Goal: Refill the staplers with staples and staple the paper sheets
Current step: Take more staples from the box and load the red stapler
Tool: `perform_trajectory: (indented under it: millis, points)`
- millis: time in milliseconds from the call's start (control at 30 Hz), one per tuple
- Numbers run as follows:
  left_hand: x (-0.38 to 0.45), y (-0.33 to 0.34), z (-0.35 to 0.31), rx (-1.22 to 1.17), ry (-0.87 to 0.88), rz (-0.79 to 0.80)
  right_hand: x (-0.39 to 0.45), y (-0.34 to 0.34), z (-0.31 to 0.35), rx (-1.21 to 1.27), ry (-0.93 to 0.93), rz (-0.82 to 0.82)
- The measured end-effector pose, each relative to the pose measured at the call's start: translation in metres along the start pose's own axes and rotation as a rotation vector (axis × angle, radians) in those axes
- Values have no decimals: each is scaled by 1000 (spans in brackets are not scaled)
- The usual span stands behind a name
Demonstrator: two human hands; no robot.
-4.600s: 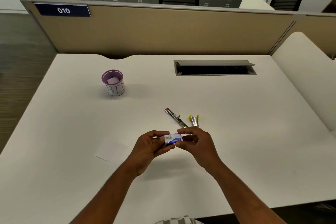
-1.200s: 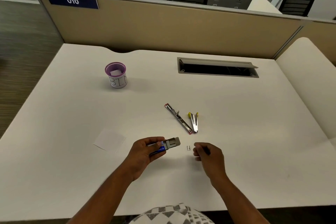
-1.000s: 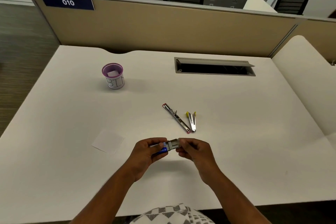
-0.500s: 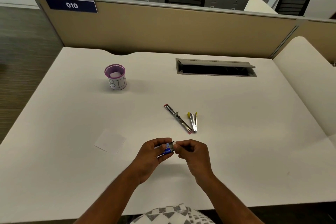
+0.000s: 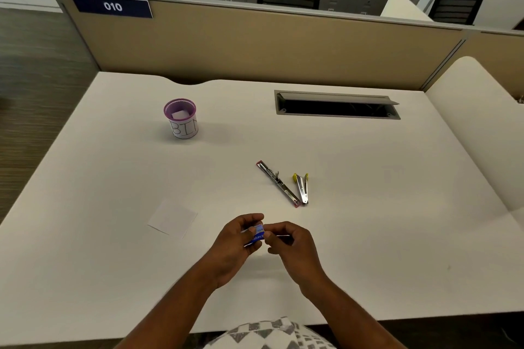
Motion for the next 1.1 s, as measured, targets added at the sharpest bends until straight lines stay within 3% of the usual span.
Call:
perform_trajectory:
  millis: [200,433,633,767,1100]
  points:
    - [8,-7,-1,163,9,-53,9,2,-11,146,123,-24]
    - [25,-80,-28,412,182,-386,37,2,-28,381,351,-53]
    - [36,-125,-64,745,318,-492,74,22,-21,484,428,-64]
    - [56,-128,-74,956,378,-435,99,44,-11,482,428,-52]
    - [131,-135,-76,1434,287,-218,179,91,25,407,378,-107]
Point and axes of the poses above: each hand's wrist, its own x-axis towards the middle knuckle, its own y-axis out of the palm, z = x × y, the point moved 10 cm from there along x, towards the middle knuckle, and after that the axes turned 4 degrees about -x, right-handed, at the moved point
